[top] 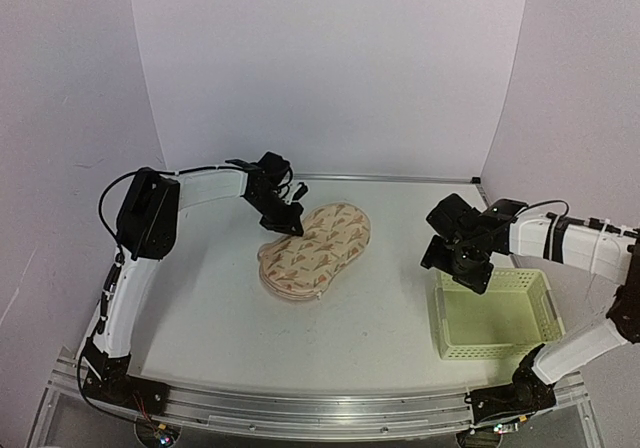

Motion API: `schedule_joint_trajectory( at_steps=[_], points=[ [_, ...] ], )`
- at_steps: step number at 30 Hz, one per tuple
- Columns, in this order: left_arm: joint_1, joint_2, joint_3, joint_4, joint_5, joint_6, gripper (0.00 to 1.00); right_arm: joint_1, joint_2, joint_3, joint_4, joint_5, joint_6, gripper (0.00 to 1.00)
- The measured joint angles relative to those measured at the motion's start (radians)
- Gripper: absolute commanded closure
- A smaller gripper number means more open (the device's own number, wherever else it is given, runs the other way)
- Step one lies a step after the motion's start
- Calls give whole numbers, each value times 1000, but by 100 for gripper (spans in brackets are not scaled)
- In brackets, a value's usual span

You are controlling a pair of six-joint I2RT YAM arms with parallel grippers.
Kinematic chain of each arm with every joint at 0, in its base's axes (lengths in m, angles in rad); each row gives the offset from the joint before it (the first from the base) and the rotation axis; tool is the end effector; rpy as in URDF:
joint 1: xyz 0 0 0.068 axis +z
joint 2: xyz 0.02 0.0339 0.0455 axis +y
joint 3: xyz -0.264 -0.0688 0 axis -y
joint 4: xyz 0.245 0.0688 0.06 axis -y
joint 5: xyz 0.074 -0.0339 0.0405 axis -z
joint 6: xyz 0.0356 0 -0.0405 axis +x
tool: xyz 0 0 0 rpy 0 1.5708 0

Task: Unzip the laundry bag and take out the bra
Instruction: Open the lid of the laundry bag.

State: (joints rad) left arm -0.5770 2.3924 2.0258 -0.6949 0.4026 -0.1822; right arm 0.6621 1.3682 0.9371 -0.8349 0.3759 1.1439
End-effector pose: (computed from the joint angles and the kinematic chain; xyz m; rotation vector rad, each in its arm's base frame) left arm 0.4245 -0.2929 0.1683 0.6733 2.6318 -0.7758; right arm 0.2026 0.1413 0.2221 0.7104 2.5658 0.0075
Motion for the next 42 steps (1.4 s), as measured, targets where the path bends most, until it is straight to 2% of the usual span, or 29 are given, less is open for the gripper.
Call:
schedule_joint_trajectory(
  at_steps=[7, 23, 31, 42],
  points=[
    [3, -82, -156, 7, -70, -6, 100, 0, 44, 32, -2, -6, -22, 2],
    [11, -478, -600, 73, -203, -92, 100, 0, 82, 84, -2, -18, -82, 2],
    [11, -660, -624, 74, -192, -116, 100, 0, 89, 89, -2, -20, -96, 2],
    [-35, -650, -498, 58, -90, -161, 100, 0, 70, 89, -2, -15, -96, 2]
  ],
)
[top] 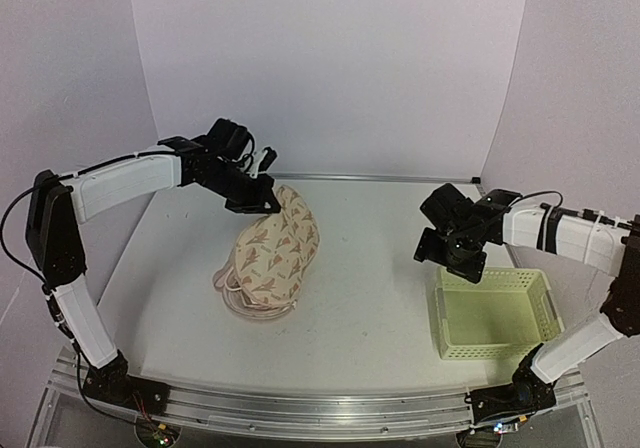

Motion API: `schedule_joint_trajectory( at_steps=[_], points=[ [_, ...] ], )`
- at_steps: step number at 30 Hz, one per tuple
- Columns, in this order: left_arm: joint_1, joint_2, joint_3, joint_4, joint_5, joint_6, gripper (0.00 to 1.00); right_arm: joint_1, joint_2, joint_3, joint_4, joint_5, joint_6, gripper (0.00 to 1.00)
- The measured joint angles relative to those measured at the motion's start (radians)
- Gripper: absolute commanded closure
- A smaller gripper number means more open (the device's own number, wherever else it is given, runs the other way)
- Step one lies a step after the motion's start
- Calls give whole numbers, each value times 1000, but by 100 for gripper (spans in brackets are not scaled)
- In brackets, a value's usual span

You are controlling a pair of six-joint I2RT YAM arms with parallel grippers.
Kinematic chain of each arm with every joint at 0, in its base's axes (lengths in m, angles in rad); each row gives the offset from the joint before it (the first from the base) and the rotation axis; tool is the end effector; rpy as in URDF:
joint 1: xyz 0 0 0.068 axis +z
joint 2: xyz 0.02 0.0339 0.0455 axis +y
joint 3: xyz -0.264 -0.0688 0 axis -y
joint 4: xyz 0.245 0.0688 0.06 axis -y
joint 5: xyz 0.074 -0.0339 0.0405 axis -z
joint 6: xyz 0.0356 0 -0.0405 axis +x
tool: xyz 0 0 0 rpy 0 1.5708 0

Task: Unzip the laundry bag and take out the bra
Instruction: Open the lid of the laundry bag.

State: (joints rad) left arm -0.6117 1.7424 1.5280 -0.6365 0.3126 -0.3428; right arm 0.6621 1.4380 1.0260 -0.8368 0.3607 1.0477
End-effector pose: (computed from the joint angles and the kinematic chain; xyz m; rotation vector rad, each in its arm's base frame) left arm 0.3117 -0.2320 0.2990 0.4873 2.4845 -0.7907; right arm 0.2187 0.1546 0.2303 0.5874 2.5973 0.0076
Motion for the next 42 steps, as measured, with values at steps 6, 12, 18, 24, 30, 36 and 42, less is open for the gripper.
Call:
schedule_joint_trajectory(
  at_steps=[6, 12, 18, 24, 30, 36, 42],
  points=[
    [-64, 58, 48, 0, 32, -55, 100, 0, -32, -1, 0, 12, 0, 2],
    [-128, 119, 93, 1, 57, -113, 93, 0, -48, -21, 0, 22, 1, 2],
    [-187, 186, 148, 10, 98, -154, 81, 0, -69, -54, -1, 37, 18, 2],
    [-236, 264, 209, 25, 144, -171, 69, 0, -71, -67, 1, 43, 42, 2],
    [-255, 322, 242, 39, 173, -182, 45, 0, -71, -71, 7, 43, 56, 2],
    [-252, 319, 253, 43, 149, -162, 34, -1, -71, -74, 11, 39, 68, 2],
    [-229, 286, 249, 43, 103, -143, 28, -3, -64, -74, 22, 28, 84, 2]
  ],
)
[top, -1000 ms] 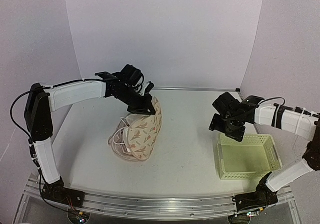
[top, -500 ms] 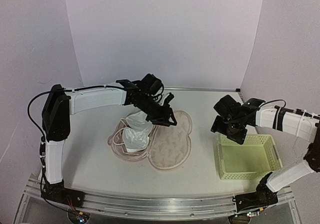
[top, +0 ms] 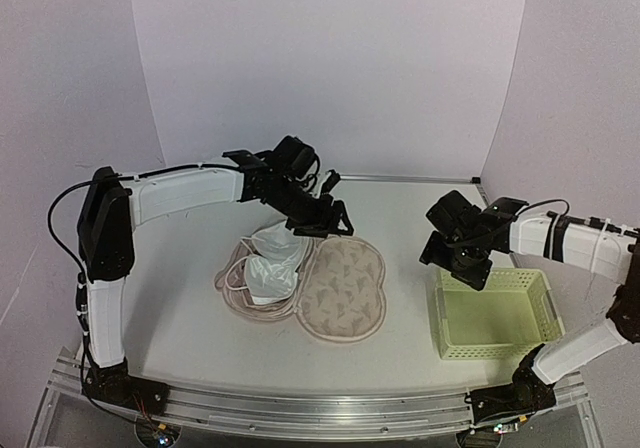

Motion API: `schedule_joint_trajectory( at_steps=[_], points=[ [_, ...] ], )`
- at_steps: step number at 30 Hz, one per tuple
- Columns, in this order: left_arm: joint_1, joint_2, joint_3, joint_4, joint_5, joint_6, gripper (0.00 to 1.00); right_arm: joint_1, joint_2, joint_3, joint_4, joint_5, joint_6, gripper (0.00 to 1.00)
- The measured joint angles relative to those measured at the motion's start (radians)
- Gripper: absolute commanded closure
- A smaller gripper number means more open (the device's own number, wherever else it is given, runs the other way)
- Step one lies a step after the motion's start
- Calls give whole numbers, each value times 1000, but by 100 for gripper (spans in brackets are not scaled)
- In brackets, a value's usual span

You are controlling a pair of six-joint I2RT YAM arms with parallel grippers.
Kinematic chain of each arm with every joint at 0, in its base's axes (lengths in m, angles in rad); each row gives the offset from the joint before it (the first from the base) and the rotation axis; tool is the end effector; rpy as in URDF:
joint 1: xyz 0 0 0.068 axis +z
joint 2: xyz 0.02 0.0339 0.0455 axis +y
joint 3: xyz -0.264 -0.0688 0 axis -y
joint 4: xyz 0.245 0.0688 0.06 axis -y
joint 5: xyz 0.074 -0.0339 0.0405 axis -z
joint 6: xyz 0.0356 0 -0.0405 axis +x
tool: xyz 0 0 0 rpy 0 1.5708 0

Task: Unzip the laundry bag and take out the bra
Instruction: Open the lid of the laundry bag, then move the bin to the center of the board.

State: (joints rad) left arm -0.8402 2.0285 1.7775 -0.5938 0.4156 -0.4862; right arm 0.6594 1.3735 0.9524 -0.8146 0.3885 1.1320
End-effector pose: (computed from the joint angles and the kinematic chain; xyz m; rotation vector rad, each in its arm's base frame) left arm 0.2960 -0.3519 0.2679 0.6680 2.5427 -1.0482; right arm 0.2071 0.1434 0.2260 0.7016 2.5393 0.0239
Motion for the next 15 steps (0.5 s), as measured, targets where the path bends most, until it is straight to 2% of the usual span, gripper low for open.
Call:
schedule_joint_trajectory(
  at_steps=[10, 15],
  points=[
    [89, -156, -106, 1, -64, 19, 25, -9, 103, 0, 59, -34, 46, 8],
    [118, -198, -160, 0, -78, 31, 25, -21, 113, -9, 86, -30, 137, 10]
  ],
)
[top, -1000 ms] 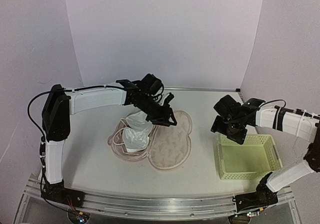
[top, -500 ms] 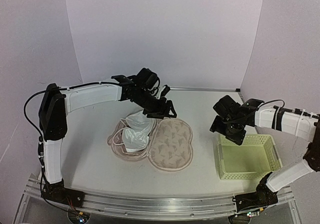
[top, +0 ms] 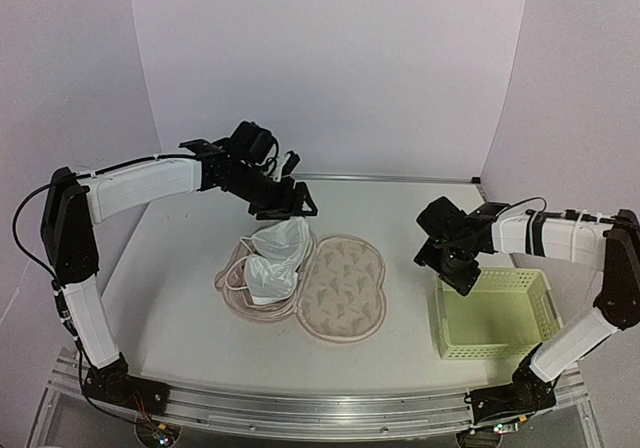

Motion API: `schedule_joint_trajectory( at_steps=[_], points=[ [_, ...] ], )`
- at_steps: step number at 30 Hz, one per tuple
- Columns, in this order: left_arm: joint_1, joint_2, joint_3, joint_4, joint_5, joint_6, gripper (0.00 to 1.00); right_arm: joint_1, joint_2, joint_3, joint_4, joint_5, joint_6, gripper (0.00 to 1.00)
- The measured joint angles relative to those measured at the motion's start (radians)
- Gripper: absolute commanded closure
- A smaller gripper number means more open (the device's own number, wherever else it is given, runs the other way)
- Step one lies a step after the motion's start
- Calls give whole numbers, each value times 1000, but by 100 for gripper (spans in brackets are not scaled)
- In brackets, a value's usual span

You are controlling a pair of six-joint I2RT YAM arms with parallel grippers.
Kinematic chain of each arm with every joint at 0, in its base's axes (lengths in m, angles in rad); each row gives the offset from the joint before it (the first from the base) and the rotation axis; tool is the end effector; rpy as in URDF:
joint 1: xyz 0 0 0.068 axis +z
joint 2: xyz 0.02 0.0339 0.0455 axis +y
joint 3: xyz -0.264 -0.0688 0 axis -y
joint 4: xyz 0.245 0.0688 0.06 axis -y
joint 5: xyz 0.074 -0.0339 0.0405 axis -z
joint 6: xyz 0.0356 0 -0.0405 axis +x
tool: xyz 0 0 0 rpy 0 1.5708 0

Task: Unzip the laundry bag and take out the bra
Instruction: Move the bin to the center of the board.

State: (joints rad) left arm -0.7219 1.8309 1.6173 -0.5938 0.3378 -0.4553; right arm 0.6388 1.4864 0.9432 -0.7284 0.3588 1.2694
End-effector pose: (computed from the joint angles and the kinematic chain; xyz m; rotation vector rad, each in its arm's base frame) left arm 0.3033 -0.2827 0.2976 0.5082 2.4863 -0.9233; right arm 0.2243 0.1510 0.1987 0.9002 2.5238 0.0484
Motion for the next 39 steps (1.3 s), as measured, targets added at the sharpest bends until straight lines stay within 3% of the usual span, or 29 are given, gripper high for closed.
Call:
schedule_joint_trajectory(
  at_steps=[14, 34, 39],
  points=[
    [38, -82, -84, 0, -2, 56, 24, -81, 26, -71, 35, 59, 307, 16],
    [60, -122, -137, 0, -10, 95, 23, -222, 35, -69, 67, 60, 378, 21],
    [60, -122, -137, 0, -10, 97, 23, -265, 32, -69, 78, 48, 381, 31]
  ],
)
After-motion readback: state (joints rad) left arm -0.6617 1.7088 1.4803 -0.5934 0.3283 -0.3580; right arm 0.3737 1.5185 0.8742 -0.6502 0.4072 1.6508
